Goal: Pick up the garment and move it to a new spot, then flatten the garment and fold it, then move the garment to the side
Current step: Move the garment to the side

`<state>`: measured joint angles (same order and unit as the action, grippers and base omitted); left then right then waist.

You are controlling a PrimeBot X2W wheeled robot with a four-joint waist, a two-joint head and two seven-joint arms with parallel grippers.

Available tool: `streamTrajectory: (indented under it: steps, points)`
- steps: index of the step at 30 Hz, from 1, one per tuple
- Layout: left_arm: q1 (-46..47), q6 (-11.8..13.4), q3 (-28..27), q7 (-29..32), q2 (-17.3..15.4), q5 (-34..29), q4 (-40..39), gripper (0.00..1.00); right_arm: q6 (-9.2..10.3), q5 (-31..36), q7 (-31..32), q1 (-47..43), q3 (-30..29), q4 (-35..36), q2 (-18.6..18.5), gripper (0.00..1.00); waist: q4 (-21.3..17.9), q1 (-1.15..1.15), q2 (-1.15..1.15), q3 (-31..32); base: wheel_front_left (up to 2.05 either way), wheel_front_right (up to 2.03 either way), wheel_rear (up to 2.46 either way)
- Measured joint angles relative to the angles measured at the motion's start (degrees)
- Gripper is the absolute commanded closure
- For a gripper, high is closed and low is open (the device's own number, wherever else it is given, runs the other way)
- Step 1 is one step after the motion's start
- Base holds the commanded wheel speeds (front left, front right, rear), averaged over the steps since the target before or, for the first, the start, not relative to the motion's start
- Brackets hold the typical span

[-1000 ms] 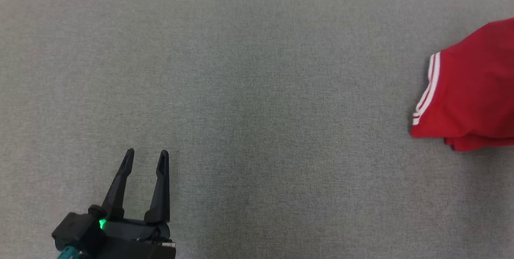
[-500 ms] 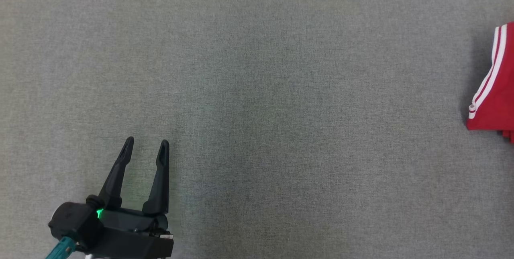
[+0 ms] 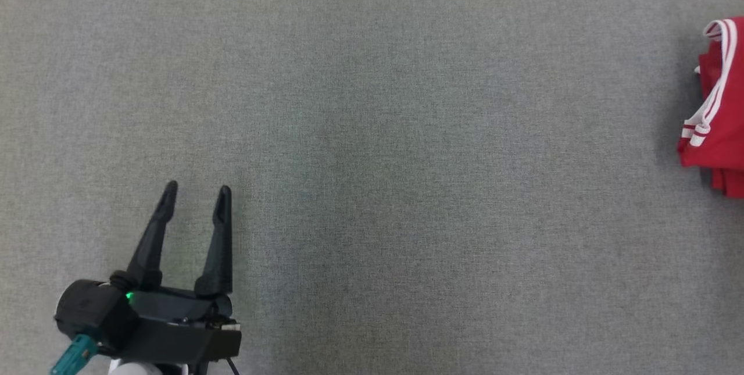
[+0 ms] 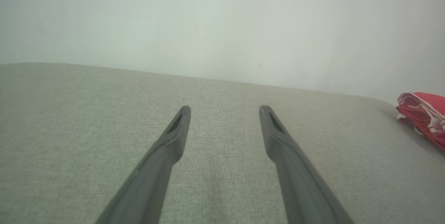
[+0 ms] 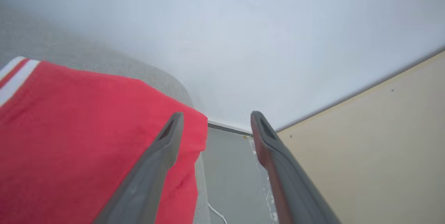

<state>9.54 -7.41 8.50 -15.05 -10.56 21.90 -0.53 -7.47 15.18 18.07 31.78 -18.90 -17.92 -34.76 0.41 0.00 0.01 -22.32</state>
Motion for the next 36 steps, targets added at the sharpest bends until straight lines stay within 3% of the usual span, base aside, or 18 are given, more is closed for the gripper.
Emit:
streamTrajectory:
  steps: [5, 10, 15, 22, 32, 36]
  points:
    - [0.3, 0.0, -3.9, 0.0, 3.2, -0.1, -1.5, 0.0, -0.01, -1.7, -8.2, 3.1, 5.9, -4.5, -0.3, 0.0, -0.4, 0.0, 0.0, 1.1, 0.0, 0.0, 0.0]
    - [-0.3, 0.0, -7.4, 0.0, 5.1, -0.4, -1.9, 0.0, 0.0, -5.6, -14.9, 4.4, 10.5, -9.2, 2.0, 0.0, -0.5, 0.0, -0.01, 3.5, 0.0, 0.0, 0.0]
    - [-2.1, 0.4, -10.1, 0.0, 6.8, -2.0, 0.7, 0.0, 0.0, -11.9, -20.7, 0.5, 14.0, -8.9, 7.8, 0.0, -0.2, 0.0, -0.01, 7.3, 0.0, 0.0, 0.0]
    - [-4.8, 0.9, -11.6, 0.0, 7.5, -2.3, 4.8, 0.0, 0.0, -19.3, -24.5, -9.5, 17.0, -1.8, 15.3, 0.0, 0.5, -0.01, -0.01, 13.2, 0.0, 0.0, 0.0]
    - [-9.8, 0.8, -12.0, 0.0, 7.6, -4.7, 8.8, 0.0, 0.0, -20.6, -25.1, -25.0, 16.9, 6.5, 27.8, 0.0, 1.3, -0.02, -0.02, 21.1, 0.0, 0.0, 0.0]
    - [-10.9, 0.3, -10.4, 0.0, 7.6, -6.4, 10.1, 0.0, 0.0, -20.5, -24.8, -28.4, 17.8, 7.5, 30.4, 0.0, 1.3, -0.02, -0.02, 23.2, 0.0, 0.0, 0.0]
